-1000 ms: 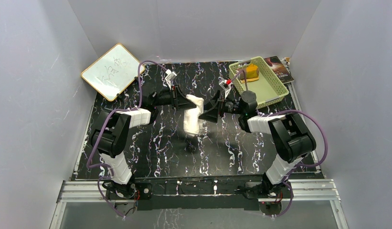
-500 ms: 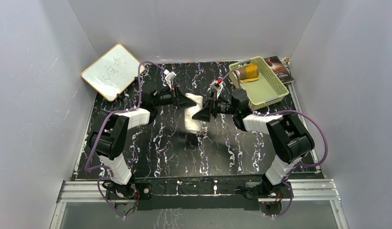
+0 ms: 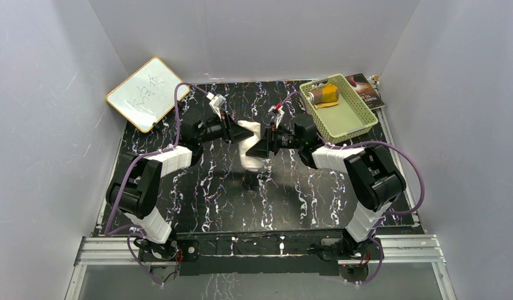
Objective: Roll the towels
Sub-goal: Place the towel in the bin.
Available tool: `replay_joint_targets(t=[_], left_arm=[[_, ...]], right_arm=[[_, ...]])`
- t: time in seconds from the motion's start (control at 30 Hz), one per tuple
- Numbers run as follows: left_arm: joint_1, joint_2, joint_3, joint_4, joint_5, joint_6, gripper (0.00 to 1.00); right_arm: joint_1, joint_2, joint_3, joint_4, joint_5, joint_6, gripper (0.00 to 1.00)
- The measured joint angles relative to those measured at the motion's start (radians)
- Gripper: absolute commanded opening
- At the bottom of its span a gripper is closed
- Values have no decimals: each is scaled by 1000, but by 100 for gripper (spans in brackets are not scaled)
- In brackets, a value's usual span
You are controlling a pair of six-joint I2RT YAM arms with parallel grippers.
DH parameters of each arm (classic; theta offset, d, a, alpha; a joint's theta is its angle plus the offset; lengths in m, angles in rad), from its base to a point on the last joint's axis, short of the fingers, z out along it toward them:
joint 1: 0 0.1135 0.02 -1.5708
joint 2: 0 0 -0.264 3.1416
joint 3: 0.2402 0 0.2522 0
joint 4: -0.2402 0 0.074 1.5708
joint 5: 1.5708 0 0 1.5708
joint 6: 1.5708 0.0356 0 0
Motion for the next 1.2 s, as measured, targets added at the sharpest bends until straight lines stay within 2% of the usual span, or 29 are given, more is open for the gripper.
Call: replay_joint_targets(t=[0.23, 0.57, 0.73, 0.9, 0.93, 0.97, 1.2], left_arm=[[-4, -8, -10, -18, -43, 17, 28], [-7, -32, -26, -58, -94, 52, 30], [-7, -32, -26, -58, -103, 51, 47], [-7, -34, -23, -82, -121, 46, 67], [-7, -34, -19, -90, -123, 47, 85], [-7, -34, -13, -101, -125, 46, 97], [27, -85, 56, -197, -157, 35, 98]], right_arm=[[14, 19, 34, -29, 11, 2, 67], [16, 45, 49, -67, 30, 6, 44], [16, 56, 61, -70, 29, 23, 33], [19, 56, 61, -70, 28, 30, 29], [19, 56, 61, -70, 27, 30, 27], [19, 55, 61, -70, 29, 30, 26], [13, -12, 56, -77, 77, 39, 23]])
